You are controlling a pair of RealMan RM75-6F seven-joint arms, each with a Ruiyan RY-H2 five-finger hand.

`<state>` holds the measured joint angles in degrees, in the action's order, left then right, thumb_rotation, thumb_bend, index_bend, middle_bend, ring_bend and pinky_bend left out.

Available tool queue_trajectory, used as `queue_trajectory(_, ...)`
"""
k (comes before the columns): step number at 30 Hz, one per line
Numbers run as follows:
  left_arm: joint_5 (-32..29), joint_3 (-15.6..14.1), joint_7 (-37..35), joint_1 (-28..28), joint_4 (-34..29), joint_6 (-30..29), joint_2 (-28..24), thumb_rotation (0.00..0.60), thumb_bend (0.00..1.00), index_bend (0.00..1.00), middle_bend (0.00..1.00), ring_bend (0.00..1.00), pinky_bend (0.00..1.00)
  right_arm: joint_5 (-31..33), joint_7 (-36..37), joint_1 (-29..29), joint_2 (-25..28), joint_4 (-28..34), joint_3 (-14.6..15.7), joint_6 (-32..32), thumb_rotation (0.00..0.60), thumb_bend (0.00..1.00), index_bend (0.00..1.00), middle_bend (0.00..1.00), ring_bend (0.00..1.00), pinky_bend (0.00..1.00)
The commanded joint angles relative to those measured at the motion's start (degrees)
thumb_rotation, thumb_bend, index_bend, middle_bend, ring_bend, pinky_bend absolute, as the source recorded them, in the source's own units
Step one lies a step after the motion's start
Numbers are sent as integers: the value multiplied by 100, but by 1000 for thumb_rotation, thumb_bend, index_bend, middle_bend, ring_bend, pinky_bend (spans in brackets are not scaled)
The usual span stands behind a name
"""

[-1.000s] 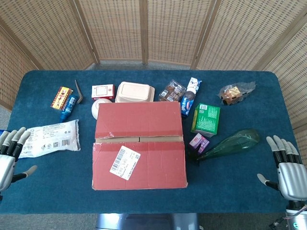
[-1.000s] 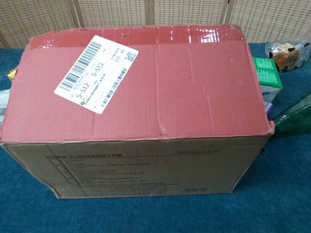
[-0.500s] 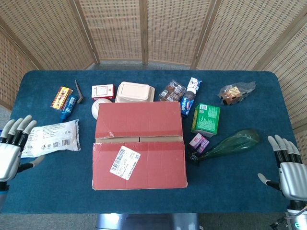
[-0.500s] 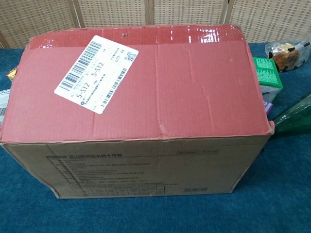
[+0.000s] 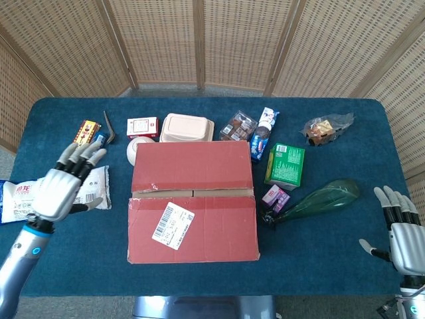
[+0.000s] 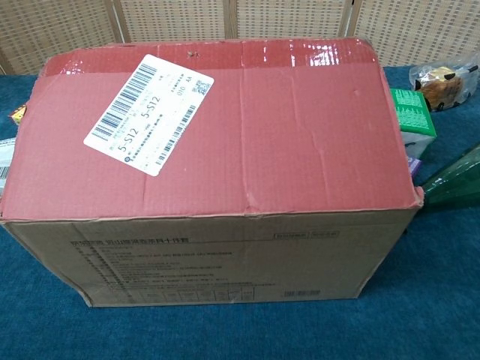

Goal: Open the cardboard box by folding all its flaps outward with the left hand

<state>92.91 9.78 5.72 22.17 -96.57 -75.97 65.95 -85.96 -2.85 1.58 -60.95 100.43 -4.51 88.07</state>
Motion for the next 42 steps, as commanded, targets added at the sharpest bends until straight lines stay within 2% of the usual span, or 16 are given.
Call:
queue_trajectory(1, -7, 82, 13, 217, 96, 180, 164, 600, 55, 0, 0, 0, 51, -10, -27, 0, -15, -7, 9, 0, 600, 74, 0, 0, 0, 94)
queue_trajectory(9, -148, 176, 145, 527, 156, 454, 334, 600, 55, 0, 0, 0, 51, -11, 38, -20, 12, 11, -4, 47, 600, 74, 0, 0, 0, 94)
queue_trajectory(22, -75, 72, -36, 823, 919, 507, 809, 600, 55, 0, 0, 0, 49, -32, 88, -37, 41, 38, -17, 99, 600, 74, 0, 0, 0, 94)
queue_trajectory(28, -143, 162, -31, 977, 1120, 482, 1024, 600, 55, 0, 0, 0, 51, -31, 140, -45, 73, 54, -16, 104, 600, 75, 0, 0, 0, 94)
queue_trajectory(36, -267, 312, 29, 1176, 1064, 500, 1105, 600, 56, 0, 0, 0, 52, -29, 142, -55, 88, 82, -19, 118, 600, 76, 0, 0, 0, 94)
queue_trajectory(42, -383, 315, 233, 1295, 1042, 625, 1160, 600, 56, 0, 0, 0, 52, -38, 109, -45, 73, 66, -12, 100, 600, 75, 0, 0, 0, 94)
